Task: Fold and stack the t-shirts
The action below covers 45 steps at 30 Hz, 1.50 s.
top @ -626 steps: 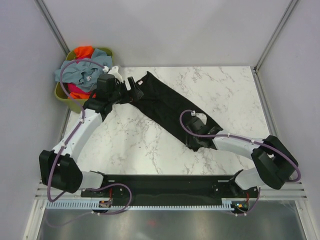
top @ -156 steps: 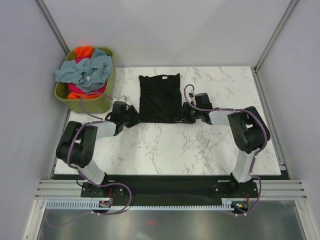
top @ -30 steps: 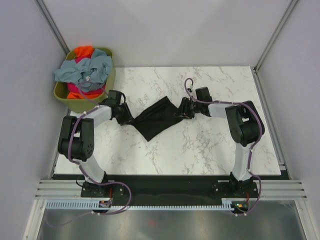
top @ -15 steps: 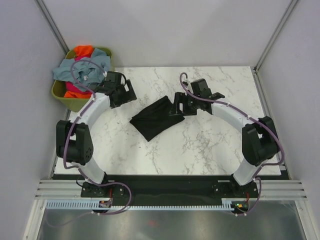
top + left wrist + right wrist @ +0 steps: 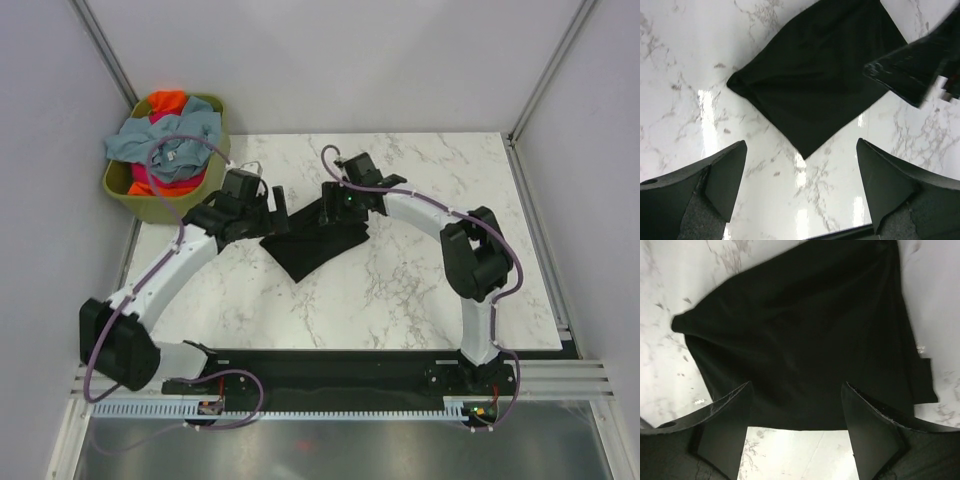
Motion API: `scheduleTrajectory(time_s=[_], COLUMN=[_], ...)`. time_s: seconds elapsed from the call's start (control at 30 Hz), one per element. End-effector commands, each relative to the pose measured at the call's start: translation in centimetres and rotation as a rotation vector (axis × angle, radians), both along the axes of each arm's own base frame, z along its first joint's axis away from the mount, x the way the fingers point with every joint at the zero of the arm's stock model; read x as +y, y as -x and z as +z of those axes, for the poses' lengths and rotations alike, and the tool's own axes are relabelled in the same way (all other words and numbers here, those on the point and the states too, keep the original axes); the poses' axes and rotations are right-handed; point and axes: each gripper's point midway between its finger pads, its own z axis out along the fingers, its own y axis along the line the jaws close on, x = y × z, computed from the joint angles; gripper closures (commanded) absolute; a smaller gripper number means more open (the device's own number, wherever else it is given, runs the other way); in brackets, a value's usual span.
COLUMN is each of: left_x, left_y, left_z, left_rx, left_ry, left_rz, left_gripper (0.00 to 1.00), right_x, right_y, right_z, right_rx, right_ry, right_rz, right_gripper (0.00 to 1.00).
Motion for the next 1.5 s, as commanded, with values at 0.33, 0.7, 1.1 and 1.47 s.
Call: scheduleTrajectory(time_s=[0.33, 0.7, 1.1, 1.47], left_x=[5.7, 7.4, 6.9, 6.5], left_y=[10.8, 12.2, 12.0, 11.8], left_z=[6.2, 6.7, 6.2, 5.7], left_rx=[-0.292, -0.398, -0.385, -0.367], left_ry=[0.041, 0.038, 0.038, 0.036], left_rz=[-0.051, -0.016, -0.042, -0.06], left_gripper=[0.0, 0.0, 0.0, 0.0], right_x=[4.8, 0.3, -13.8, -28.0], right_y=[2.1, 1.0, -8.4, -14.7], right_z=[-4.7, -11.8, -12.8, -12.0], right_rx=[-0.065, 0.006, 0.077, 0.099], right_ry=[0.281, 0.536, 0.561, 0.57], right_rz=[0.027, -0.068, -0.409, -0.635], right_gripper=[0.22, 0.21, 0.19, 0.18])
